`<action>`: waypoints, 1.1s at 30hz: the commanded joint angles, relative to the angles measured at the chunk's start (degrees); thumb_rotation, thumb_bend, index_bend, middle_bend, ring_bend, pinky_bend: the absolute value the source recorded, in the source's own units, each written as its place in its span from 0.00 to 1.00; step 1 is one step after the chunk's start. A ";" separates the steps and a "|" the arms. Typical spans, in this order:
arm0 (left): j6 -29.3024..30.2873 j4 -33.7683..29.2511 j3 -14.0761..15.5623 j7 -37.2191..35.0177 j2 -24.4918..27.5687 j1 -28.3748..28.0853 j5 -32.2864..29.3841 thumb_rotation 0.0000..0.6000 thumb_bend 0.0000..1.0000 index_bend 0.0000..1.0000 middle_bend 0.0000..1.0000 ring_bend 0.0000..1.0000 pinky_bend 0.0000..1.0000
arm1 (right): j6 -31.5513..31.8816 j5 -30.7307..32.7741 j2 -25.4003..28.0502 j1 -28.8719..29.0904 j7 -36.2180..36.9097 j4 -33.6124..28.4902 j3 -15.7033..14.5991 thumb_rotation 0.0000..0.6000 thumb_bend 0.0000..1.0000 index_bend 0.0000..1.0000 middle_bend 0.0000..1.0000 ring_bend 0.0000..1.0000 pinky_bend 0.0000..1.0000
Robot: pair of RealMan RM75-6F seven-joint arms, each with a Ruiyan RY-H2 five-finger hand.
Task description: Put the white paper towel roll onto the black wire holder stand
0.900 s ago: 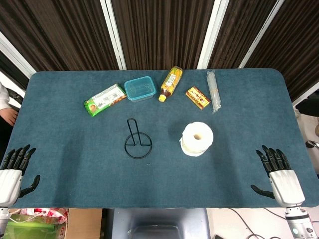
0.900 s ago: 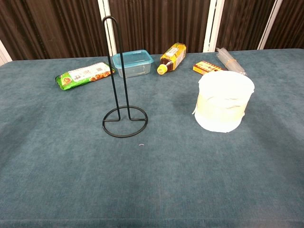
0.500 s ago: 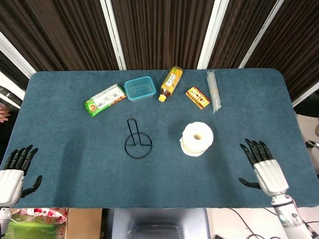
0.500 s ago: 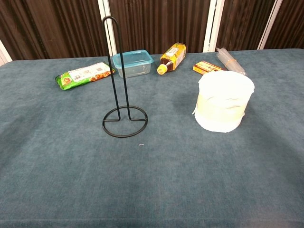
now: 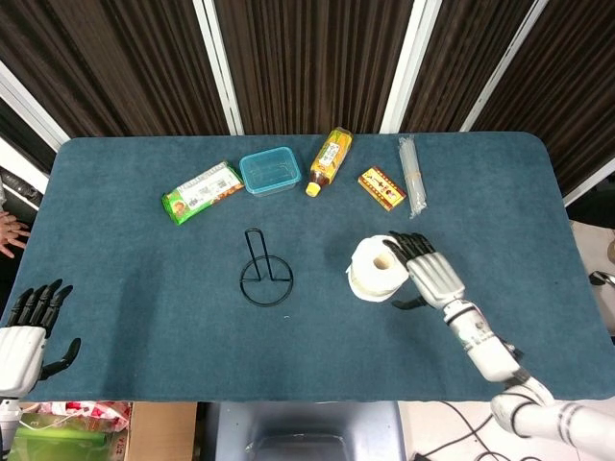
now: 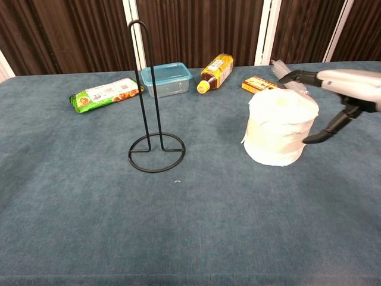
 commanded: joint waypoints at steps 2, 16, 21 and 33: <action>-0.23 0.19 -0.14 -0.20 0.02 -0.10 -0.32 1.00 0.40 0.00 0.00 0.00 0.05 | -1.66 2.79 -1.73 1.44 1.60 1.90 0.77 1.00 0.15 0.00 0.00 0.00 0.00; -0.87 0.13 -0.22 0.92 -0.36 -0.37 -0.79 1.00 0.40 0.00 0.00 0.00 0.05 | -5.79 5.27 -7.81 5.88 9.53 11.12 1.20 1.00 0.15 0.15 0.13 0.06 0.14; -0.97 0.15 -0.25 0.89 -0.40 -0.42 -0.91 1.00 0.40 0.00 0.00 0.00 0.05 | -3.06 2.95 -7.44 5.46 12.61 10.80 0.34 1.00 0.16 0.61 0.48 0.42 0.48; -0.81 0.08 -0.04 0.85 -0.32 -0.39 -0.48 1.00 0.40 0.00 0.00 0.00 0.05 | 2.96 0.23 -4.51 4.09 18.47 7.21 0.24 1.00 0.27 0.90 0.71 0.66 0.64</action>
